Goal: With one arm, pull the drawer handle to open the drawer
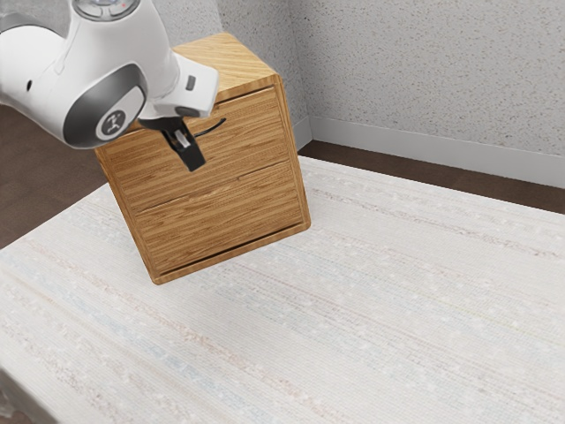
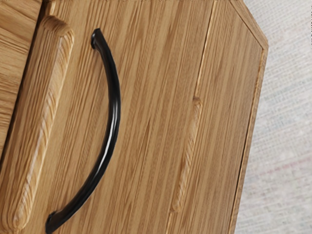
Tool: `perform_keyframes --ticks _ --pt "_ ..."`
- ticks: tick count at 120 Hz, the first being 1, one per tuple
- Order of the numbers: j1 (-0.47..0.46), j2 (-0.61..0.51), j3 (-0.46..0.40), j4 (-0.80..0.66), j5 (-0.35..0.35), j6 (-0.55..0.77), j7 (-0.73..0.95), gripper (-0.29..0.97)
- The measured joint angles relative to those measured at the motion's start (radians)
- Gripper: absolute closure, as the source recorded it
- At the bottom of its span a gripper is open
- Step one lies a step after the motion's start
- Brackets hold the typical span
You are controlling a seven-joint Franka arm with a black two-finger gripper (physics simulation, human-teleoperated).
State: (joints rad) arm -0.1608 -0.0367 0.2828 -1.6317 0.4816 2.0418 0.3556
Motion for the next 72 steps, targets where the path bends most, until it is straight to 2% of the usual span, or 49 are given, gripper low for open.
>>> perform_keyframes --ticks 72 --pt "-0.022 0.109 0.017 0.052 -0.032 0.065 0.053 0.0"
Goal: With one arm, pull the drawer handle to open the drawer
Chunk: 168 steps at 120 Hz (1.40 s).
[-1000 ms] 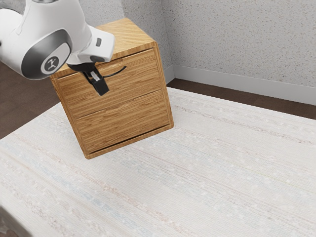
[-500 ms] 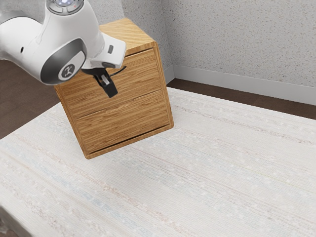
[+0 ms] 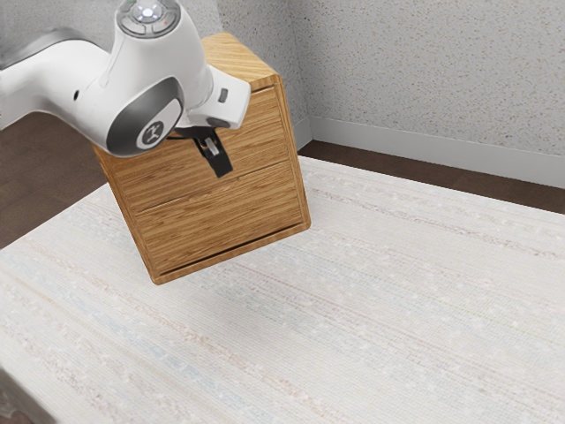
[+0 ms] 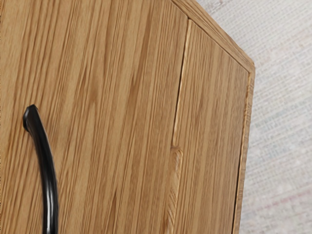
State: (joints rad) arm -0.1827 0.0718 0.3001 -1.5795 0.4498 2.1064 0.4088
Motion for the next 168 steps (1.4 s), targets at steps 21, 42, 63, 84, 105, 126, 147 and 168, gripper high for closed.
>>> perform_keyframes --ticks 21,42,63,84,105,126,147,168 --pt "0.02 0.043 0.009 0.033 -0.018 0.017 0.02 0.0" --pt "0.013 0.072 0.01 0.048 -0.035 0.024 0.036 -0.01" --pt "0.026 0.067 0.015 0.032 -0.052 0.027 0.048 0.0" --pt "0.007 0.007 0.004 -0.029 -0.055 0.026 0.055 0.03" --pt "0.013 -0.057 -0.021 -0.089 -0.056 0.023 0.06 0.01" --pt "0.016 -0.116 -0.049 -0.14 -0.056 0.018 0.063 0.02" --pt "0.031 -0.142 -0.098 -0.188 -0.057 0.017 0.065 -0.01" --pt "0.017 -0.169 -0.139 -0.219 -0.059 0.018 0.065 0.02"
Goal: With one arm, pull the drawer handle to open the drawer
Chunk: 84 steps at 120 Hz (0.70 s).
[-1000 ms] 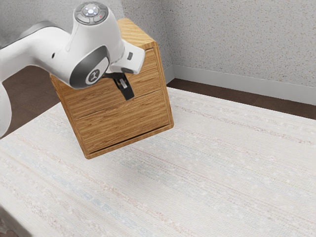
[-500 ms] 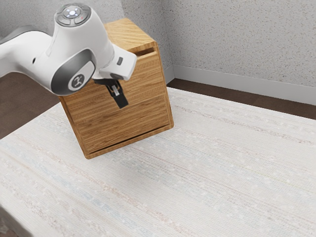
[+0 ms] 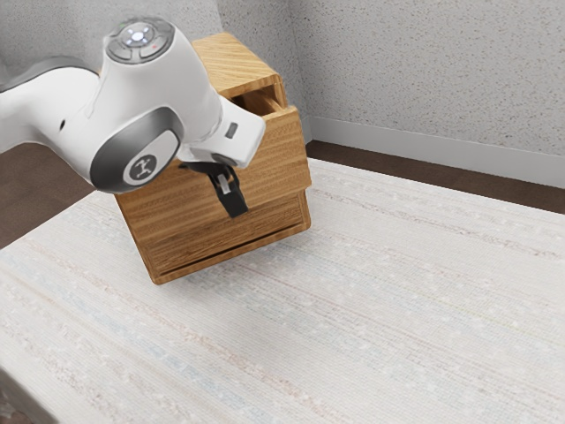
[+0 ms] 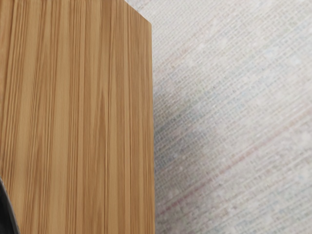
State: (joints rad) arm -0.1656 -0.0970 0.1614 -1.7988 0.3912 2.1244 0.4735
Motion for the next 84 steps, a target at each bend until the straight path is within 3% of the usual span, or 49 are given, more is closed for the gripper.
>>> perform_keyframes --ticks 84 --pt "-0.111 -0.168 -0.002 -0.143 -0.017 -0.036 -0.014 0.03"
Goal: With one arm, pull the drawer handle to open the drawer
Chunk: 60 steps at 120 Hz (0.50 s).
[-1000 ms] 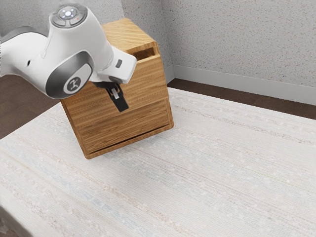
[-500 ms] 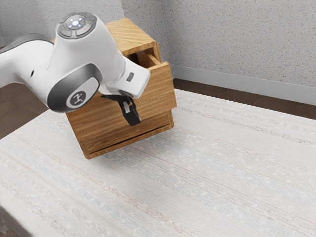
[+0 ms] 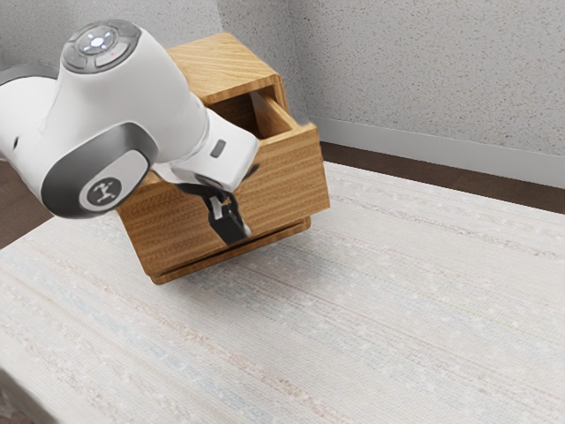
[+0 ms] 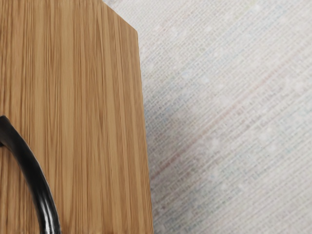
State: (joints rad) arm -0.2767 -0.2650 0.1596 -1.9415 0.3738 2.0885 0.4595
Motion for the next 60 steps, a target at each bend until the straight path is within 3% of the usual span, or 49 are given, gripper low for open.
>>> perform_keyframes --ticks 38,60 --pt "-0.015 -0.095 -0.032 0.043 -0.007 -0.058 -0.003 0.01" --pt "-0.006 -0.023 -0.022 0.304 -0.127 -0.237 -0.011 0.0"
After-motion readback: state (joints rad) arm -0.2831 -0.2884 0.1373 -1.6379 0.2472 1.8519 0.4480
